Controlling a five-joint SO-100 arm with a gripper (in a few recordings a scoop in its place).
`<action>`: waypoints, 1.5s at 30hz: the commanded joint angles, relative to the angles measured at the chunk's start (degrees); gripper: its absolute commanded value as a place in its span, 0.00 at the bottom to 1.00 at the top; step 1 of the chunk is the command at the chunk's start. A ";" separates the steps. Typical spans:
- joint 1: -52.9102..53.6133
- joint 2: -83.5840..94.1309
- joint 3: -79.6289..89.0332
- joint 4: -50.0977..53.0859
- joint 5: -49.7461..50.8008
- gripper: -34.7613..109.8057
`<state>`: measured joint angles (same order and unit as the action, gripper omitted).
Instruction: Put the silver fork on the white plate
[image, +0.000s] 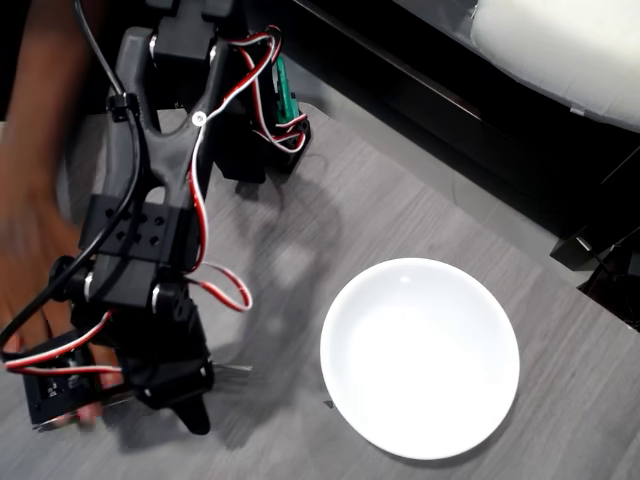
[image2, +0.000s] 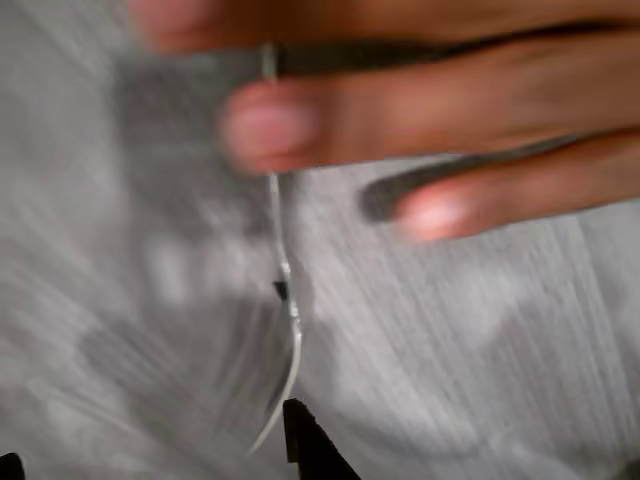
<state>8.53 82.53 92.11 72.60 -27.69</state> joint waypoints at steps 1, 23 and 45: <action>-0.53 1.58 -2.29 0.26 -0.97 0.44; -0.35 -10.90 -5.36 -6.94 -2.20 0.42; 1.05 -14.06 -6.06 -8.88 0.00 0.40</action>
<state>9.67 68.20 88.24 64.25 -28.39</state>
